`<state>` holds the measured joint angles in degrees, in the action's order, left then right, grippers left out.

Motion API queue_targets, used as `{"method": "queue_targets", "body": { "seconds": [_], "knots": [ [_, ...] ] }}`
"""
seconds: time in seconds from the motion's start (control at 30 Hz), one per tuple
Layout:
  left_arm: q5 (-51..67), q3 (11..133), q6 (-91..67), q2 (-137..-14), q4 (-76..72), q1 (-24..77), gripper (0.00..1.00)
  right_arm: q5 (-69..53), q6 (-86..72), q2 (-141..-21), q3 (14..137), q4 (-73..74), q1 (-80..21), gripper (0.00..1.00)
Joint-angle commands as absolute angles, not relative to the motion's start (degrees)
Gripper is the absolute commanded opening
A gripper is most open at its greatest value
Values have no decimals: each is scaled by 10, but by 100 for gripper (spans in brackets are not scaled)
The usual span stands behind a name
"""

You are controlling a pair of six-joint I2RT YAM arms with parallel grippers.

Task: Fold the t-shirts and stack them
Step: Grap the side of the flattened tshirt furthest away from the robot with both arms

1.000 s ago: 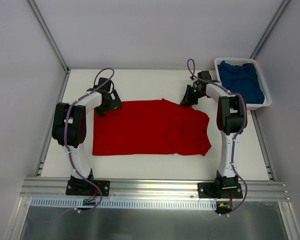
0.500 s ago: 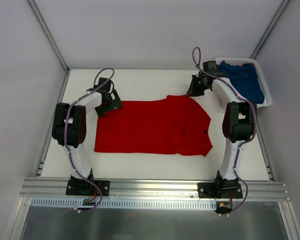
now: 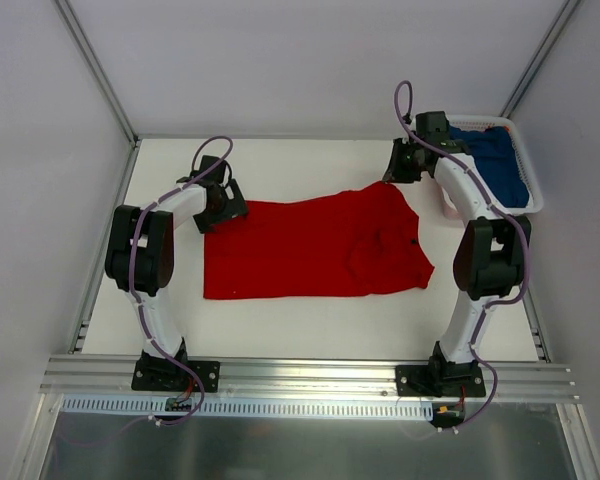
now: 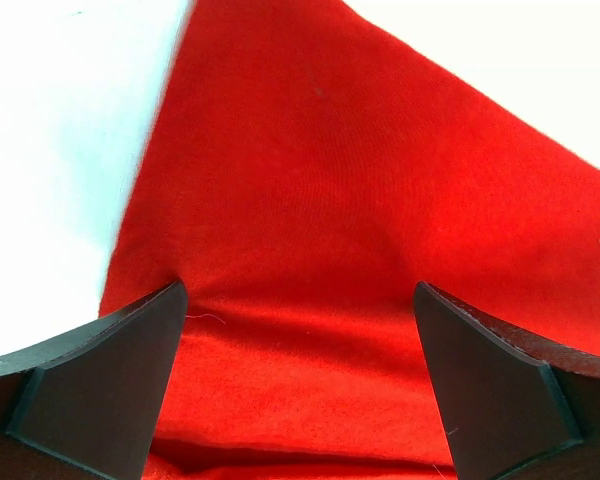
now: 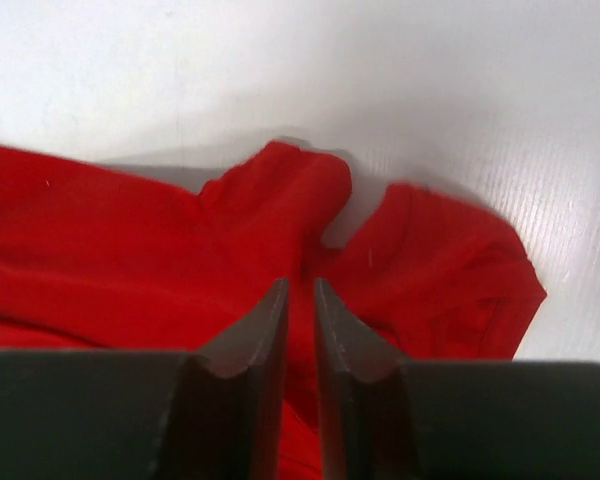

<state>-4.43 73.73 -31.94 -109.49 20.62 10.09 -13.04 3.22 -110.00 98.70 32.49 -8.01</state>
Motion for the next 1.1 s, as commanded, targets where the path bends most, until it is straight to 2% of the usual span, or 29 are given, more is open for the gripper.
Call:
{"method": "queue_targets", "body": {
  "seconds": [0.0,0.13,0.77,1.07],
  "knots": [
    [-40,733,-311,-1092,206,103,99,-116,32,-1089,962,328,-83,20],
    [-43,736,-310,-1089,205,103,99,-108,32,-1087,951,322,-84,31],
    [-140,816,-297,-1105,206,69,99,-127,40,-1083,946,323,-106,31],
    [-108,878,-277,-1170,205,38,98,-147,33,-1064,925,308,-108,31]
  ]
}}
